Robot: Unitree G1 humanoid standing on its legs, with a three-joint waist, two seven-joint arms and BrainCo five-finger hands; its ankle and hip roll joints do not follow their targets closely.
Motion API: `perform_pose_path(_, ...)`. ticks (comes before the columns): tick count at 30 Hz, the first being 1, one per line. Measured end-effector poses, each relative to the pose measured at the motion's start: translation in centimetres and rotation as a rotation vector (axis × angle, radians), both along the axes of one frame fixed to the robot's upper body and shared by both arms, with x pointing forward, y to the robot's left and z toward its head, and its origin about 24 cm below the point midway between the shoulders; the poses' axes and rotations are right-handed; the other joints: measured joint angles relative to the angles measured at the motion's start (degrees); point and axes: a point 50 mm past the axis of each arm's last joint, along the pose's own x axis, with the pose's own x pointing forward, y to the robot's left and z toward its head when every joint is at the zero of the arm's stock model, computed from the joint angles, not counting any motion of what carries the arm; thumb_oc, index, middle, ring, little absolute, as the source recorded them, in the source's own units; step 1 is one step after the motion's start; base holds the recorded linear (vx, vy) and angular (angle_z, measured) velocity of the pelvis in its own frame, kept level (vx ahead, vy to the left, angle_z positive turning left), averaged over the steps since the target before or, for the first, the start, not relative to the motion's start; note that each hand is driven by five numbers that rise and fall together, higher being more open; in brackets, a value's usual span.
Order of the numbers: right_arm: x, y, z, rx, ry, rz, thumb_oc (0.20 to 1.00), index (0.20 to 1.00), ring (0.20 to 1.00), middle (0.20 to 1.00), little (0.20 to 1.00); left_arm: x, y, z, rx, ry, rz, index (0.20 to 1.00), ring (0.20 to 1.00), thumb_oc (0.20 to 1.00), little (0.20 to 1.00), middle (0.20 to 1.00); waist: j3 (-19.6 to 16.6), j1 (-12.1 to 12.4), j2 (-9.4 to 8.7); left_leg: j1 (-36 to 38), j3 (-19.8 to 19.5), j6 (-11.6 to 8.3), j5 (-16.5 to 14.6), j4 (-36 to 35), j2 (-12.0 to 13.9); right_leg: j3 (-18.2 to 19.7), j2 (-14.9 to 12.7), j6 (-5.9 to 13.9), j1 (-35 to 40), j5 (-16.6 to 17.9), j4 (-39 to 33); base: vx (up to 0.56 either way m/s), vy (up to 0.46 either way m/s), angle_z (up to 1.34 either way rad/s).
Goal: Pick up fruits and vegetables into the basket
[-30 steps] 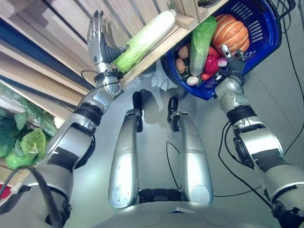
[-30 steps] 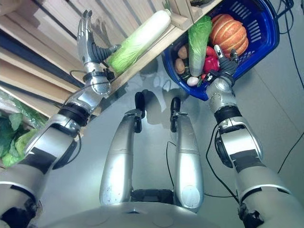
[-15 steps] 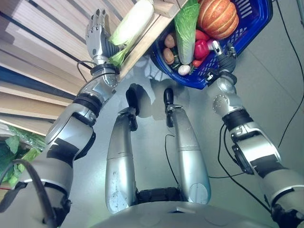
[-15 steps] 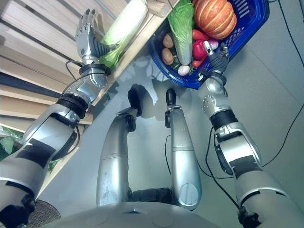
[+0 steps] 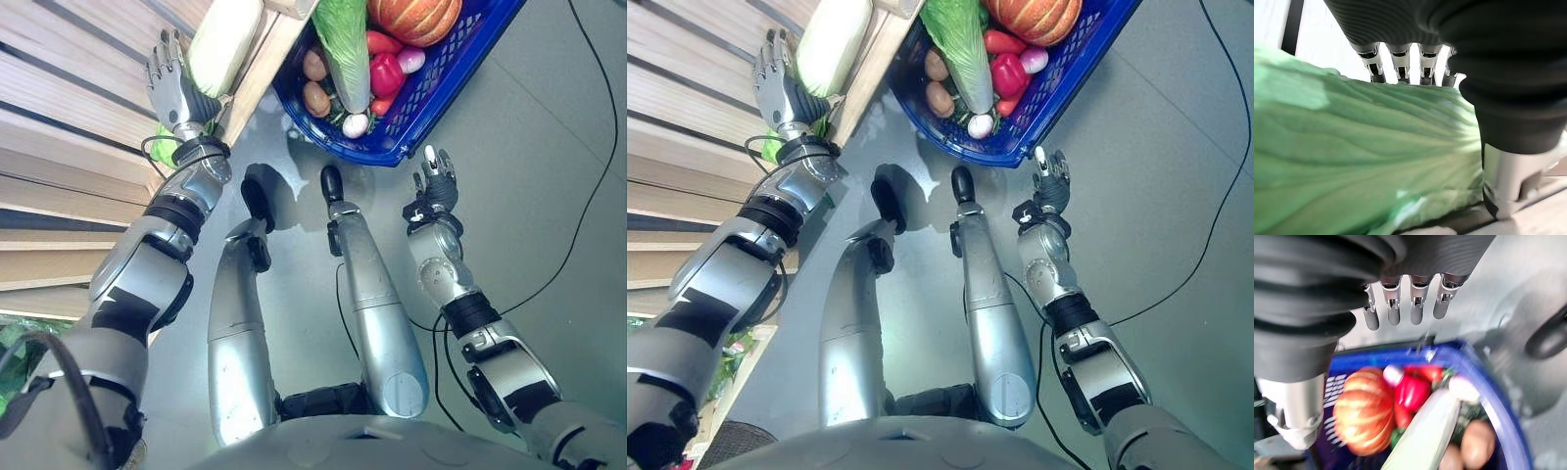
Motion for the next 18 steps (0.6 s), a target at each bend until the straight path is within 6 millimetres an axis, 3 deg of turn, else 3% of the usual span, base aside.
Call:
perform_pose_path(1, 0.0, 0.3, 0.3, -0.002, -0.019, 0.007, 1.0, 1.0, 1.0, 1.0, 1.0, 0.0, 0.0, 0.1, 0.003, -0.003, 0.016, 0.959, 0.959, 0.959, 0.959, 0.959, 0.0, 0.02, 0.0, -0.1, 0.04, -0.03, 0.02, -0.03, 0.08, 0.05, 0.04, 0.18, -0.2, -0.1, 0.01, -0.01, 0.011, -0.06)
perform_pose_path(3, 0.1, 0.6, 0.6, 0.003, -0.035, 0.012, 1.0, 1.0, 1.0, 1.0, 1.0, -0.1, -0.1, -0.1, 0.005, 0.004, 0.044, 0.545, 0.545, 0.545, 0.545, 0.545, 0.0, -0.03, 0.0, -0.13, 0.07, -0.09, 0.01, -0.05, 0.22, 0.3, 0.23, 0.17, -0.37, -0.1, 0.01, -0.01, 0.007, -0.05)
perform_pose_path(4, 0.1, 0.6, 0.6, 0.003, -0.035, 0.012, 1.0, 1.0, 1.0, 1.0, 1.0, -0.1, -0.1, -0.1, 0.005, 0.004, 0.044, 0.545, 0.545, 0.545, 0.545, 0.545, 0.0, -0.03, 0.0, -0.13, 0.07, -0.09, 0.01, -0.05, 0.22, 0.3, 0.23, 0.17, -0.37, -0.1, 0.01, -0.02, 0.002, -0.04)
perform_pose_path(5, 0.2, 0.8, 0.8, 0.002, -0.049, 0.01, 1.0, 1.0, 1.0, 1.0, 1.0, -0.1, 0.0, 0.0, 0.01, -0.001, 0.072, 0.2, 0.2, 0.2, 0.2, 0.2, 0.0, 0.01, 0.0, -0.22, 0.16, -0.1, 0.0, -0.06, 0.32, 0.43, 0.33, 0.17, -0.57, -0.1, 0.05, -0.01, 0.003, -0.04)
perform_pose_path(13, 0.3, 1.8, 2.5, 0.011, -0.126, 0.032, 1.0, 1.0, 1.0, 1.0, 1.0, -0.2, -0.1, 0.6, 0.033, -0.012, 0.124, 0.2, 0.2, 0.2, 0.2, 0.2, -0.01, 0.27, 0.0, -0.93, 0.14, -0.27, 0.05, -0.06, 0.36, 0.41, 0.34, 0.09, -1.33, -0.05, 0.09, 0.0, 0.0, 0.0)
perform_pose_path(18, 0.4, 2.0, 2.8, 0.116, -0.181, 0.072, 1.0, 1.0, 1.0, 1.0, 1.0, -0.2, -0.1, 0.8, 0.089, 0.0, 0.154, 0.2, 0.2, 0.2, 0.2, 0.2, -0.02, 0.64, 0.01, -1.01, 0.17, -0.33, 0.09, -0.02, 0.38, 0.4, 0.37, -0.07, -1.5, 0.05, 0.21, 0.0, 0.0, 0.0)
